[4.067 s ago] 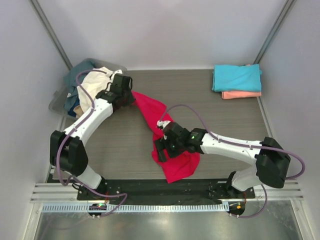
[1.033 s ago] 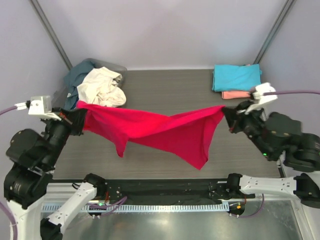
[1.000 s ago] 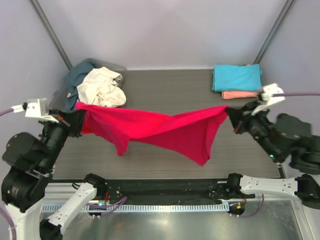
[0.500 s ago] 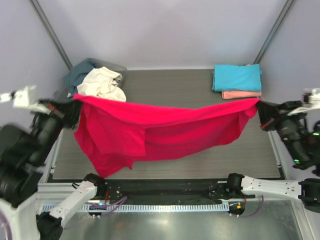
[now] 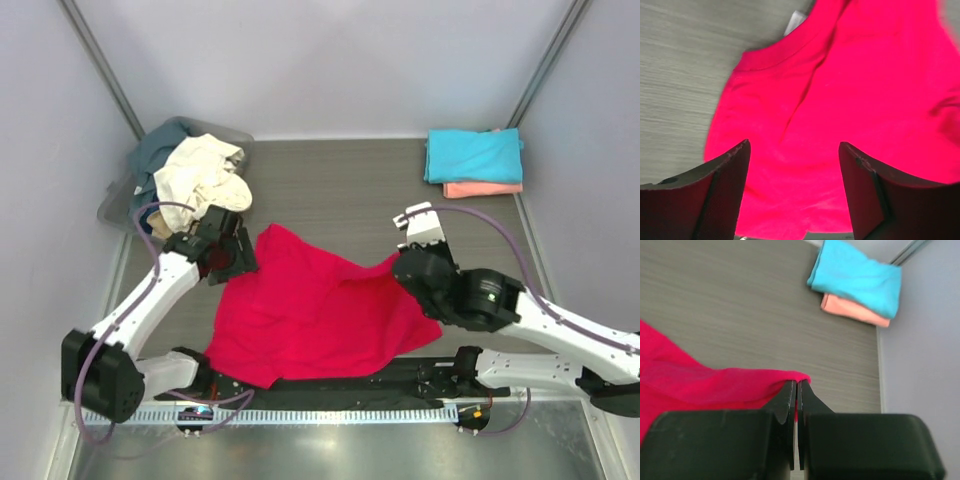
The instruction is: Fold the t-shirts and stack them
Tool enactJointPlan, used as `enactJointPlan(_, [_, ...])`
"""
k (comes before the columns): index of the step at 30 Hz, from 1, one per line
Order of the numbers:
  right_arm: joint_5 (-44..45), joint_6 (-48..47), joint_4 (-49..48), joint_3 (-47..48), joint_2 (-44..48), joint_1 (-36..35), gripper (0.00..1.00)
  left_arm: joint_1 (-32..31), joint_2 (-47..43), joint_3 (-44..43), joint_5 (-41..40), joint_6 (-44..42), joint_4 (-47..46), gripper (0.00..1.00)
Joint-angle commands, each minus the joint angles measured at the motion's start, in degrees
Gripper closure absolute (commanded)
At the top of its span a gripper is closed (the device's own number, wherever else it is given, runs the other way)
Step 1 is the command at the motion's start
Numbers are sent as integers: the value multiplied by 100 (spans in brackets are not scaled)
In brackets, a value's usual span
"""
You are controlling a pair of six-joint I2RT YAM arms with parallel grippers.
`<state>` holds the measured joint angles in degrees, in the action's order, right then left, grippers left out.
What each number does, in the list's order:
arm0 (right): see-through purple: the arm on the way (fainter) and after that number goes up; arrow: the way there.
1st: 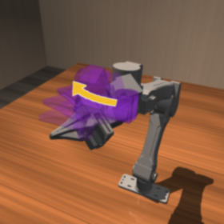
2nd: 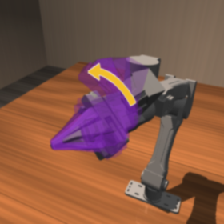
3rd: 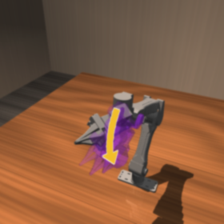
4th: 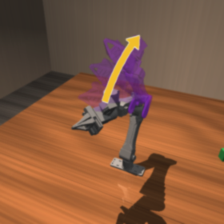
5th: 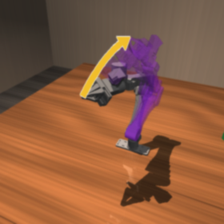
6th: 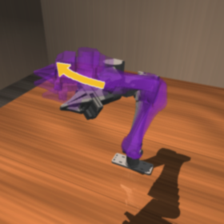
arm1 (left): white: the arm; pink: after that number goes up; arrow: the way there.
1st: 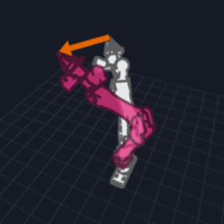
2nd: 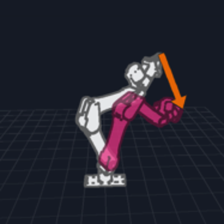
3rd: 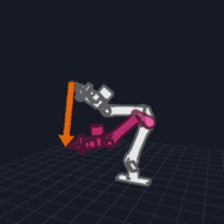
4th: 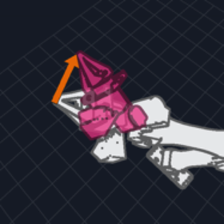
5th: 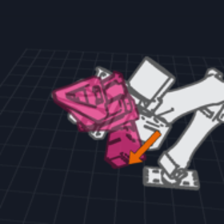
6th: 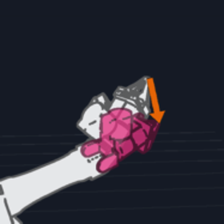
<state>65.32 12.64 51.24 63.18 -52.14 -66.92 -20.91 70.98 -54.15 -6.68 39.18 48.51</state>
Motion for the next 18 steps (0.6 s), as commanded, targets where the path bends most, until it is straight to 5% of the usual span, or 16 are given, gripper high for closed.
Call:
enactJointPlan(1, [-948,273,-413,-296,-664,484,99,34,-953,192,26,520,-746,29])
enactJointPlan(5, [-2074,265,-869,-692,-1272,1636,99,16,-1349,817,122,722,-1045,37])
enactJointPlan(13, [-2936,423,-1415,-790,-1360,2077,99,-62,-939,1574,606,978,-1871,52])
enactJointPlan(18, [-3165,572,-1599,-956,-1352,2086,99,-344,-577,1837,571,1136,-2187,53])
